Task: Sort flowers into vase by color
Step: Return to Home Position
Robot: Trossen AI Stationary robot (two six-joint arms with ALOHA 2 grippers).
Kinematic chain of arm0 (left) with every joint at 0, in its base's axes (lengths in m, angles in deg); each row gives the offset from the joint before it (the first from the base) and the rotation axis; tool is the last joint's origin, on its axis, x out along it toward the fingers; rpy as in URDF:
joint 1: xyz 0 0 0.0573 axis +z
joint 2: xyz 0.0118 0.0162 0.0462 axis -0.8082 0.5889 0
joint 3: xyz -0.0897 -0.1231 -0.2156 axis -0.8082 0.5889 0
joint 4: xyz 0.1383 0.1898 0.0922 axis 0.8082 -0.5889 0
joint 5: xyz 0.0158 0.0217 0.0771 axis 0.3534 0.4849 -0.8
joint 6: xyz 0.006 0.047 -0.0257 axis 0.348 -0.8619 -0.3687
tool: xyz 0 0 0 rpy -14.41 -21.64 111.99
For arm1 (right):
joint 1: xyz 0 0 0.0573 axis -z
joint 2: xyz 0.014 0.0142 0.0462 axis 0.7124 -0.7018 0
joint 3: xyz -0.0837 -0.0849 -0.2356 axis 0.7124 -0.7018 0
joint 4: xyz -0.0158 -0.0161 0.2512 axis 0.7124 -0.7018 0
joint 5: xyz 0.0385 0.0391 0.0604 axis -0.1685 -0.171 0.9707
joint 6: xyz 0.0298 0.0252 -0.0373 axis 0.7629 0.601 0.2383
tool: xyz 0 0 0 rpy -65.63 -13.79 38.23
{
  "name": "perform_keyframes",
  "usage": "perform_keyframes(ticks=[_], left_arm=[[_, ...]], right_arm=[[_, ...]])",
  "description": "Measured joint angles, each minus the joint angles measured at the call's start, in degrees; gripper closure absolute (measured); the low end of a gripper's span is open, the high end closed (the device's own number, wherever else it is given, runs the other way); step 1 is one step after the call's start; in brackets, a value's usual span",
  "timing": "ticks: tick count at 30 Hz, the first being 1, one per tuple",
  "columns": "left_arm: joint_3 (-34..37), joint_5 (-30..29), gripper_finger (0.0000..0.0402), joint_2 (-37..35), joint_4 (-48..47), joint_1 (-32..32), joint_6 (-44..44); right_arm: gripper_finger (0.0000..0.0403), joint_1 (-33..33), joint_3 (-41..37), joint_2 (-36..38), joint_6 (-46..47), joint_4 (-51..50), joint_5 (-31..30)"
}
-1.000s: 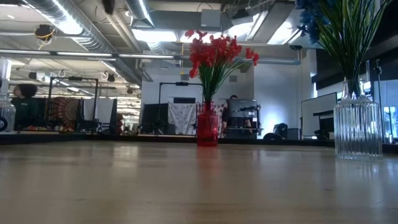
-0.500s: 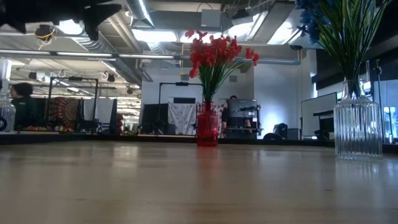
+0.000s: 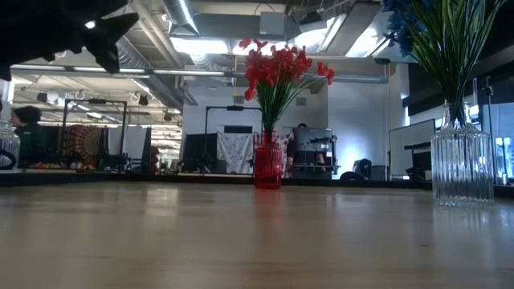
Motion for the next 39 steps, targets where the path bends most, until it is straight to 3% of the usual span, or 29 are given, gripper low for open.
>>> perform_keyframes(ticks=[3,8,13,16,20,24,28,31,36,39], left_arm=[[0.0,-0.1,0.0276,-0.3,-0.8,0.7,0.1],[0.0,1.6,0.0276,-0.3,-1.2,2.9,0.8],[0.0,-4.3,0.0276,-0.3,-4.3,4.3,4.9],[0.0,-4.5,0.0276,-0.3,-4.3,4.5,6.7],[0.0,-2.7,0.0276,-0.3,-4.5,4.5,8.1],[0.0,-2.9,0.0276,-0.2,-6.0,4.5,12.7],[0.0,-3.1,0.0276,-0.2,-6.3,4.5,13.5],[0.0,-1.3,0.0276,-0.2,-6.3,4.4,16.3],[0.0,14.3,0.0276,-0.2,-6.4,4.4,3.9],[0.0,17.5,0.0276,-0.2,-7.7,4.4,0.5]], right_arm=[[0.0403,0.0,-1.8,0.1,-7.4,0.6,-6.4],[0.0403,0.0,-8.9,-1.3,-6.0,5.7,-6.7],[0.0403,0.0,-18.3,-2.3,-4.9,17.0,-18.2],[0.0403,0.0,-22.0,-2.6,-3.0,23.5,-25.2],[0.0402,0.0,-25.1,-2.5,0.0,20.0,-32.2],[0.0398,0.0,-29.0,-2.5,4.6,18.3,-34.0],[0.0397,0.0,-34.1,-2.5,9.1,20.1,-31.1],[0.0397,0.0,-38.2,-2.6,11.6,23.8,-24.1],[0.0401,0.0,-38.9,-2.5,9.8,26.2,-7.0],[0.0399,0.0,-38.9,-2.5,9.2,26.3,2.7]])
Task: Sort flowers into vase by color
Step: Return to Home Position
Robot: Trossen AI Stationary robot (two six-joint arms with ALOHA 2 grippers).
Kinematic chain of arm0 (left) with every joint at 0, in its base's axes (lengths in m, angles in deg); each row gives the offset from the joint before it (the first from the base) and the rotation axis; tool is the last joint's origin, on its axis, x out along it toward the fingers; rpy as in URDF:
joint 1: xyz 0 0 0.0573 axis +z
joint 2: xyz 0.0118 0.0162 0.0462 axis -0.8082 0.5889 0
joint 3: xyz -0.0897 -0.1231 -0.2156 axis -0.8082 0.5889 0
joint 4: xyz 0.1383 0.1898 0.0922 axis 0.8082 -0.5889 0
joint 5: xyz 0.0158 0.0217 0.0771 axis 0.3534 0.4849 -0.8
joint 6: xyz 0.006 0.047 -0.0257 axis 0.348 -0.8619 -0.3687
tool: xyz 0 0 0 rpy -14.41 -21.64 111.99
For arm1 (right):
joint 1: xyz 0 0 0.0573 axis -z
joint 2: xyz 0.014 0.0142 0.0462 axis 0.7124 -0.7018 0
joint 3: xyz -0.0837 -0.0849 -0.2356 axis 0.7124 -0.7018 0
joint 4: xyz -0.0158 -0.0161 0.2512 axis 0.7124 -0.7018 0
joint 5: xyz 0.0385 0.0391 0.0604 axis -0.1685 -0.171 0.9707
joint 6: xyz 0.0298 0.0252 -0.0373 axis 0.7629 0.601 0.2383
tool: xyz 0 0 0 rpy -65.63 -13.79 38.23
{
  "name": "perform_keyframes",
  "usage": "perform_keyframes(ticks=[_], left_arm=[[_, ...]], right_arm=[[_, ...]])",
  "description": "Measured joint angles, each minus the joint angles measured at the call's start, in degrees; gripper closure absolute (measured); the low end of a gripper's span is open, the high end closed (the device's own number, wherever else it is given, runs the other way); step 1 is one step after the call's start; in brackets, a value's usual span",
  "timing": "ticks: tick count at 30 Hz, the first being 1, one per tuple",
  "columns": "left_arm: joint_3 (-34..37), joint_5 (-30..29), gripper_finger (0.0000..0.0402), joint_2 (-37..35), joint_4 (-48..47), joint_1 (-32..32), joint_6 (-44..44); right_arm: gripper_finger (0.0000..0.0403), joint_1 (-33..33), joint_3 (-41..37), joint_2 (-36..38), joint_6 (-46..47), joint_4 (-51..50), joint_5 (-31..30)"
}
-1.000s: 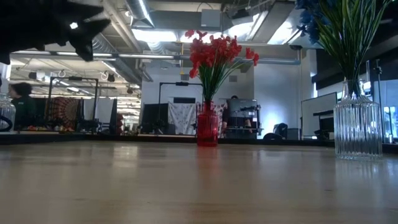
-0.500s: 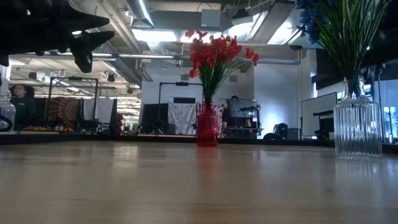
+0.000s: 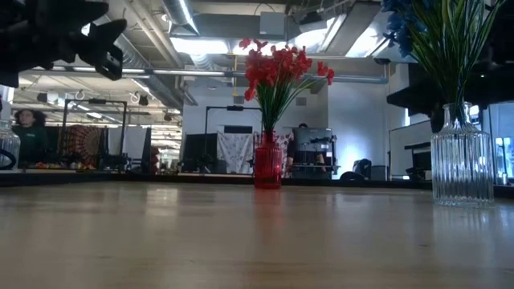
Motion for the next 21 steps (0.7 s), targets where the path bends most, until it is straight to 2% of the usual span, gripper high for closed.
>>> perform_keyframes(ticks=[3,10,15,21], left_arm=[[0.0,0.0,0.0276,0.0,-1.2,0.0,-1.7],[0.0,-7.8,0.0276,0.0,-8.5,0.0,0.2],[0.0,-8.9,0.0276,0.0,-11.8,0.0,4.4],[0.0,-8.9,0.0276,0.0,-11.7,0.0,4.3]], right_arm=[[0.0398,0.0,0.0,0.0,0.8,-2.0,5.5],[0.0398,0.0,0.0,-0.1,2.2,-3.7,6.4],[0.0398,0.0,-0.1,-0.3,-3.4,-2.9,12.8],[0.0397,0.0,-0.1,-1.0,-6.1,-3.1,10.2]])
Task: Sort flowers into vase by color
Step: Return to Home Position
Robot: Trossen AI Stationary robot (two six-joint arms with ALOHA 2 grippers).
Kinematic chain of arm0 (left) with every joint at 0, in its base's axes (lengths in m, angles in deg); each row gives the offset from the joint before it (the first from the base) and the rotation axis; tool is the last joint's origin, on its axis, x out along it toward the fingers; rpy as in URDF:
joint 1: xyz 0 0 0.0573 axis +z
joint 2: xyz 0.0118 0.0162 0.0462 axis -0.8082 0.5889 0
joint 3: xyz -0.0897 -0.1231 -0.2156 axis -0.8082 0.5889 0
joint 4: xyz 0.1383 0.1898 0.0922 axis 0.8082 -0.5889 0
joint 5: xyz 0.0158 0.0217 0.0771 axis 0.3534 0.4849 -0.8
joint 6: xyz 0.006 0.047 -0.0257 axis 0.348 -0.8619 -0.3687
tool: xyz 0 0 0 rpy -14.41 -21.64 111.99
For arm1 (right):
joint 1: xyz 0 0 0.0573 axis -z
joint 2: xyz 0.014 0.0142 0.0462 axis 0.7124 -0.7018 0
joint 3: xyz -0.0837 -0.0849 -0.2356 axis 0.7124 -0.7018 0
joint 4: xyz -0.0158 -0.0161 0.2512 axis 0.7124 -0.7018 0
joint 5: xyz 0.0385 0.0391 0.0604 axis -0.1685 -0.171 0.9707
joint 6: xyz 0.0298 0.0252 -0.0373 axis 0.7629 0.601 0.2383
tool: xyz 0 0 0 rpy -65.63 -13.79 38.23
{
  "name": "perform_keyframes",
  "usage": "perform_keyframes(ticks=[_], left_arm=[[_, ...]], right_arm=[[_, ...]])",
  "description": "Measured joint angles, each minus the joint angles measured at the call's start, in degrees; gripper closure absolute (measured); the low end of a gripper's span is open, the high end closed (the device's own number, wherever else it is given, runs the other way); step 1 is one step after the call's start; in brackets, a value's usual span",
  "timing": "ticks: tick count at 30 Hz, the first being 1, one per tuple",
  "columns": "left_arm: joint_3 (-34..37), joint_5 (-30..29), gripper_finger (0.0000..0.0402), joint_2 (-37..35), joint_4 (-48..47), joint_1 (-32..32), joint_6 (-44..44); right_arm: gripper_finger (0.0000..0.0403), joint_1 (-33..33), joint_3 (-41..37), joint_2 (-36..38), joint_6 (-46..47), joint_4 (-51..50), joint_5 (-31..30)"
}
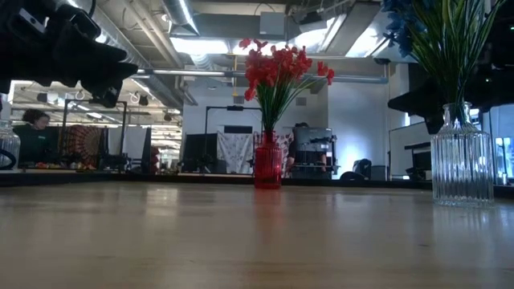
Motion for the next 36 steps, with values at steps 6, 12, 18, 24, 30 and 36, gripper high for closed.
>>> perform_keyframes(ticks=[6,12,18,24,30,36], left_arm=[[0.0,0.0,0.0276,0.0,0.0,0.0,0.0],[0.0,0.0,0.0276,0.0,0.0,0.0,0.0],[0.0,0.0,0.0276,0.0,0.0,0.0,0.0],[0.0,0.0,0.0276,0.0,0.0,0.0,0.0],[0.0,0.0,0.0276,0.0,0.0,0.0,0.0],[0.0,0.0,0.0276,0.0,0.0,0.0,0.0]], right_arm=[[0.0397,0.0,0.0,0.0,-0.1,-0.2,-1.9],[0.0397,0.0,0.0,0.0,0.0,-0.2,-1.9],[0.0397,0.0,-0.1,0.0,0.0,-0.2,-2.0],[0.0397,0.0,-0.1,0.0,0.0,-0.2,-2.0],[0.0397,0.0,-0.1,0.0,0.0,-0.2,-2.0],[0.0397,0.0,-0.1,0.0,0.0,-0.2,-2.0]])
